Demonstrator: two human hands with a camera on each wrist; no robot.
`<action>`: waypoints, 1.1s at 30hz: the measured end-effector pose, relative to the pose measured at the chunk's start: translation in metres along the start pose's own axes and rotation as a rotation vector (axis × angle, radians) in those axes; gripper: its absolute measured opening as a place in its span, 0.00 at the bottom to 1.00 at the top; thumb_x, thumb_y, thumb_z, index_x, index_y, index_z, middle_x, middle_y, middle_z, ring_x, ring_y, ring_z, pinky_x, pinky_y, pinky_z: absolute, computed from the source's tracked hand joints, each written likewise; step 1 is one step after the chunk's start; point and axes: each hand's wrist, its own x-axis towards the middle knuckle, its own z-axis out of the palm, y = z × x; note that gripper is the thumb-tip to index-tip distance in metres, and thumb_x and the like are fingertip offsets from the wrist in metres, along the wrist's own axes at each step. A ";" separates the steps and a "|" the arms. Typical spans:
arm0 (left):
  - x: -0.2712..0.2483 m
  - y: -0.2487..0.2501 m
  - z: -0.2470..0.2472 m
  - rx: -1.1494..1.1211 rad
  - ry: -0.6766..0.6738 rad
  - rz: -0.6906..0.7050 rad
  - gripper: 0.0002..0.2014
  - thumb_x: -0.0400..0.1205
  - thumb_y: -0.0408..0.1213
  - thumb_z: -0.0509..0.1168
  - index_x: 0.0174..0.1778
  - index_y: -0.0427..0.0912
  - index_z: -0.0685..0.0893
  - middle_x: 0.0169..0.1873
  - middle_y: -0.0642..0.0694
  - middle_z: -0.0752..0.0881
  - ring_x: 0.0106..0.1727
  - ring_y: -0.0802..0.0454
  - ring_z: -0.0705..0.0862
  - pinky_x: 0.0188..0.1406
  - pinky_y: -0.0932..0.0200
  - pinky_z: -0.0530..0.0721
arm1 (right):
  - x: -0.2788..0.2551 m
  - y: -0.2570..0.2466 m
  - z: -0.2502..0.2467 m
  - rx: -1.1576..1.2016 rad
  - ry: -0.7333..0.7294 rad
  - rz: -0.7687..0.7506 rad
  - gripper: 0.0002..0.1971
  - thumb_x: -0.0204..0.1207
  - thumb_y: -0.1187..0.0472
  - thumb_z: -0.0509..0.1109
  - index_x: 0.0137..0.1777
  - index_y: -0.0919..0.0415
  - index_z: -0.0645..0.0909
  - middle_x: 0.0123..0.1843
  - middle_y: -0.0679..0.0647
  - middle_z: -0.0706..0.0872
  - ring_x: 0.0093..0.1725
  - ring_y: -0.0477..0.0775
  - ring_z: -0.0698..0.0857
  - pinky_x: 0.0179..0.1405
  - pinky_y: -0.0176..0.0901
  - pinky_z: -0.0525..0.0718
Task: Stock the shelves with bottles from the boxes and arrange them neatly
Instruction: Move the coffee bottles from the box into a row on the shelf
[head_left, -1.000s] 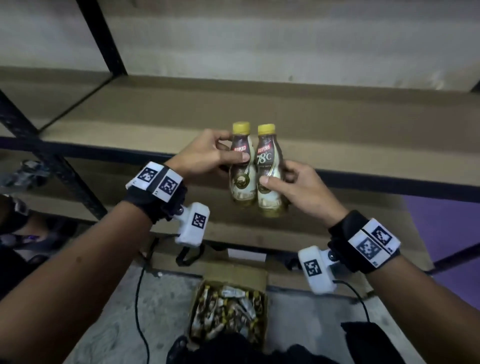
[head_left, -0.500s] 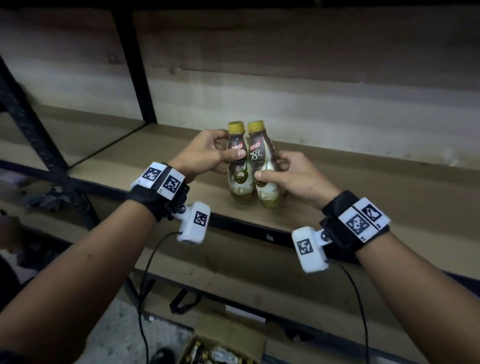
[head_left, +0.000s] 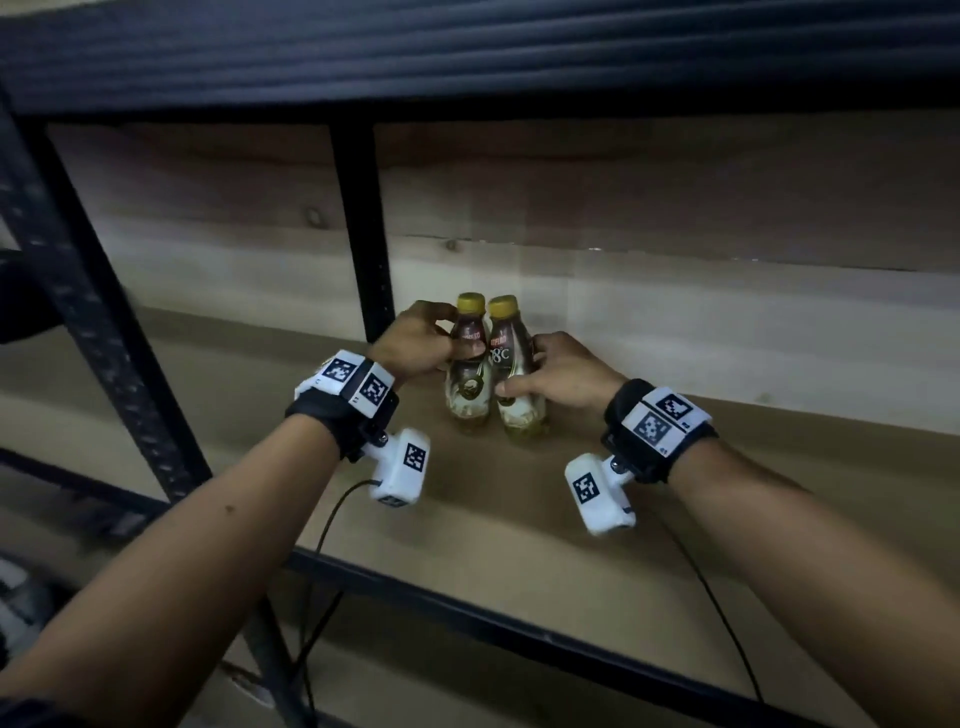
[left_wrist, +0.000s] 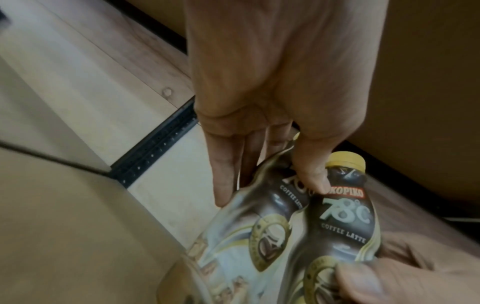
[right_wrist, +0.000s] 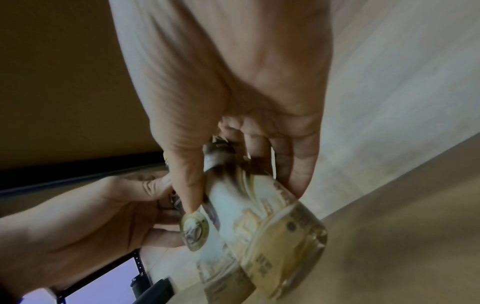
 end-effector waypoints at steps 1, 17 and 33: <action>0.014 -0.007 -0.013 0.020 0.018 -0.008 0.23 0.71 0.41 0.79 0.62 0.47 0.83 0.50 0.42 0.90 0.51 0.46 0.89 0.52 0.46 0.88 | 0.017 -0.006 0.009 0.003 0.009 -0.001 0.19 0.64 0.56 0.85 0.55 0.53 0.87 0.51 0.48 0.92 0.51 0.49 0.90 0.61 0.51 0.86; 0.153 -0.103 -0.105 0.224 0.313 -0.163 0.18 0.74 0.48 0.75 0.57 0.46 0.89 0.55 0.42 0.89 0.55 0.42 0.87 0.47 0.64 0.79 | 0.193 -0.032 0.099 0.029 0.215 0.167 0.21 0.56 0.57 0.89 0.48 0.49 0.87 0.36 0.43 0.89 0.35 0.41 0.88 0.26 0.30 0.81; 0.179 -0.122 -0.101 0.141 0.372 -0.211 0.23 0.73 0.45 0.77 0.64 0.45 0.86 0.59 0.42 0.88 0.60 0.43 0.86 0.51 0.62 0.79 | 0.248 -0.037 0.133 -0.099 0.301 0.198 0.21 0.64 0.57 0.85 0.54 0.65 0.86 0.49 0.57 0.89 0.50 0.58 0.90 0.48 0.50 0.90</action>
